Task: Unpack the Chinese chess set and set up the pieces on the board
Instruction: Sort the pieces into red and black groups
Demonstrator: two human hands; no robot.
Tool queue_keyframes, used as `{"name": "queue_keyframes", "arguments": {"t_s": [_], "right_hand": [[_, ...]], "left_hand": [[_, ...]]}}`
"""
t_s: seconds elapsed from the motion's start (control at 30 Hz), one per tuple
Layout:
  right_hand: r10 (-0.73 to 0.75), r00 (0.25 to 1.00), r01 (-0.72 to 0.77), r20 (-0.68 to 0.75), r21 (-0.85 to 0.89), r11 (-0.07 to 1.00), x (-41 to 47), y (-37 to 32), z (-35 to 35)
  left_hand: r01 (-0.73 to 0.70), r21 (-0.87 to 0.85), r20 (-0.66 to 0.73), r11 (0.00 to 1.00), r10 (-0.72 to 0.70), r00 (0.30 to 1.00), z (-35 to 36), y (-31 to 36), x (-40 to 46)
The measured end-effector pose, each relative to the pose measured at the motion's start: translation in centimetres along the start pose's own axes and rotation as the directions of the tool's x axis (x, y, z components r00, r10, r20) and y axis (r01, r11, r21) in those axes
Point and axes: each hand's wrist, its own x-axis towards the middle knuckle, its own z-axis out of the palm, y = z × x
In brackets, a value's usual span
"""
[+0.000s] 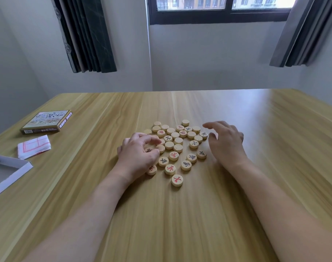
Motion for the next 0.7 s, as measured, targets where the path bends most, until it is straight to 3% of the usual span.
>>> {"name": "queue_keyframes", "arguments": {"t_s": [0.2, 0.7], "right_hand": [[-0.099, 0.991, 0.110, 0.094, -0.120, 0.987, -0.21, 0.19, 0.91], [0.071, 0.991, -0.074, 0.109, 0.022, 0.997, 0.22, 0.47, 0.57]], "left_hand": [[0.002, 0.079, -0.021, 0.997, 0.000, 1.000, 0.22, -0.15, 0.41], [0.029, 0.134, -0.040, 0.991, -0.024, 0.999, 0.59, -0.04, 0.66]]}}
